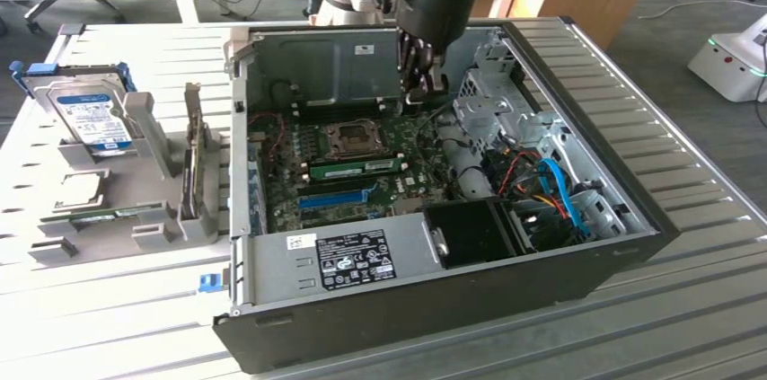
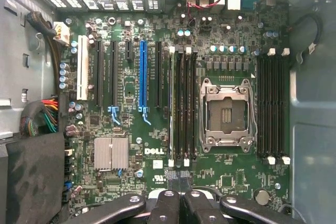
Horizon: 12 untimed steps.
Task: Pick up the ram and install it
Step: 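Press down the ram until it locks into place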
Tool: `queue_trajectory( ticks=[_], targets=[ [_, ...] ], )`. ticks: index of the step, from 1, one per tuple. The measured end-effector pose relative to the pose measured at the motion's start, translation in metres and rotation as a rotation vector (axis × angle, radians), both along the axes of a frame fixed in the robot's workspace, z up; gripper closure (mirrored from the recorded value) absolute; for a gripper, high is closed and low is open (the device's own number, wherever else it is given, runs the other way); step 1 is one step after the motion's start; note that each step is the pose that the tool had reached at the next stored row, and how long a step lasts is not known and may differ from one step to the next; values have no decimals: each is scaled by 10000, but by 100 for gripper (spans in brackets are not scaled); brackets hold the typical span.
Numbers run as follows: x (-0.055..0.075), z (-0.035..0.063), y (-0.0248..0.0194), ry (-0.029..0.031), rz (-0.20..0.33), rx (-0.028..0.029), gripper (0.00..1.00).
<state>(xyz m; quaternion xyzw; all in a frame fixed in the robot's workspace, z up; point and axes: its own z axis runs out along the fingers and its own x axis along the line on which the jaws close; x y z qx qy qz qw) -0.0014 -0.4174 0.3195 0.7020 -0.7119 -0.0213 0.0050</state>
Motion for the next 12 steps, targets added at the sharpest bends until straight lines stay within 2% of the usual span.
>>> queue_trajectory(
  ticks=[12],
  targets=[
    [0, -91, 0, -1, 1, 2, 89]
  ],
)
